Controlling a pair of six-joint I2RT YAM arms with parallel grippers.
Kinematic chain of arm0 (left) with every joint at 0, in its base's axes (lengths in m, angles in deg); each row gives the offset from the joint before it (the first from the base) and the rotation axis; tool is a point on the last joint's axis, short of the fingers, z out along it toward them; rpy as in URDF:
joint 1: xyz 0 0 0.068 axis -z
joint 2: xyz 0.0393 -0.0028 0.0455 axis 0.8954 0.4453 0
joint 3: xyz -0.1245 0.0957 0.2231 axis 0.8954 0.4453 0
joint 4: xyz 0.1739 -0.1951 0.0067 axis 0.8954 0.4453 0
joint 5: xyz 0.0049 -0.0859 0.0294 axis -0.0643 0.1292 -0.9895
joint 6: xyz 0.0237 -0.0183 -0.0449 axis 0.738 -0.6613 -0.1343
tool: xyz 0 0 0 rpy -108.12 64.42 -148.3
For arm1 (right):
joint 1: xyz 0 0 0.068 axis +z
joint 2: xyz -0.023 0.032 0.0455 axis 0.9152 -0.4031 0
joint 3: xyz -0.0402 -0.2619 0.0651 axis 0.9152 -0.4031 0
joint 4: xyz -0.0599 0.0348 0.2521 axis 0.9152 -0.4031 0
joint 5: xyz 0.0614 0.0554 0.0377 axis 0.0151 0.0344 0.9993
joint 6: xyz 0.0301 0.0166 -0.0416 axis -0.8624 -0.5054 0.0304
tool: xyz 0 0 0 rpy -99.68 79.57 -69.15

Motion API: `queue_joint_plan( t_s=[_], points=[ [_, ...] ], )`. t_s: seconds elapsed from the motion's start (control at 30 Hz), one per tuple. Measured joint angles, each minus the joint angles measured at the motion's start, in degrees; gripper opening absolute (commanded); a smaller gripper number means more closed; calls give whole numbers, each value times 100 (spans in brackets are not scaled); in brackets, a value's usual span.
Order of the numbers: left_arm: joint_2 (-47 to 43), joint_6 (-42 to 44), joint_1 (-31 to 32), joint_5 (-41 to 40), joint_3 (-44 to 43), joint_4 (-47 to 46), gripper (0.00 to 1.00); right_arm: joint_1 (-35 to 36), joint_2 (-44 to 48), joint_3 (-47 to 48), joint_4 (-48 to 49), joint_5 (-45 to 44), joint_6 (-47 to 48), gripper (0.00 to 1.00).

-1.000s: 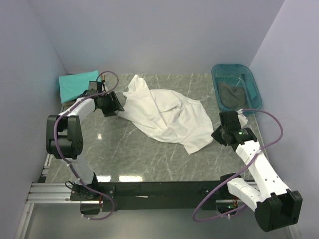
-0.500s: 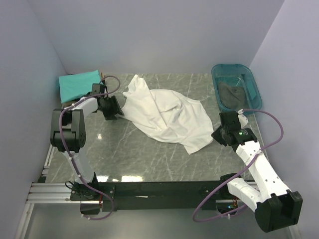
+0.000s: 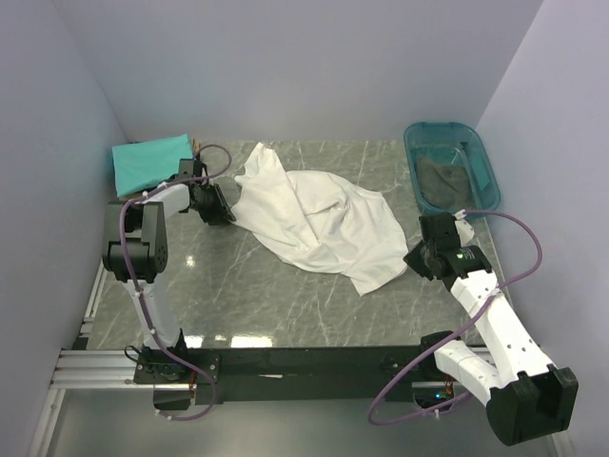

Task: Fold and stack the t-shirts
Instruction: Flatten the tshirt out

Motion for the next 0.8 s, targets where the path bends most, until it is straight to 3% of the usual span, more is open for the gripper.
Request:
queue_joint_plan(
  t_s=[0.07, 0.1, 0.17, 0.47, 0.8],
  points=[
    [61, 2, 0, -2, -50, -4, 19, 0, 0, 2, -7, 0, 2, 0],
    [92, -4, 0, 2, -76, -7, 8, 0, 0, 2, -7, 0, 2, 0],
    [157, 9, 0, 24, -144, 0, 0, 0, 0, 2, -4, 0, 2, 0],
    [83, 11, 0, -37, -474, 544, 0, 0, -116, 37, 57, 39, 35, 0],
    [-1445, -122, 0, -236, -190, 1637, 0, 0, -337, 44, 225, 85, 247, 0]
  ],
)
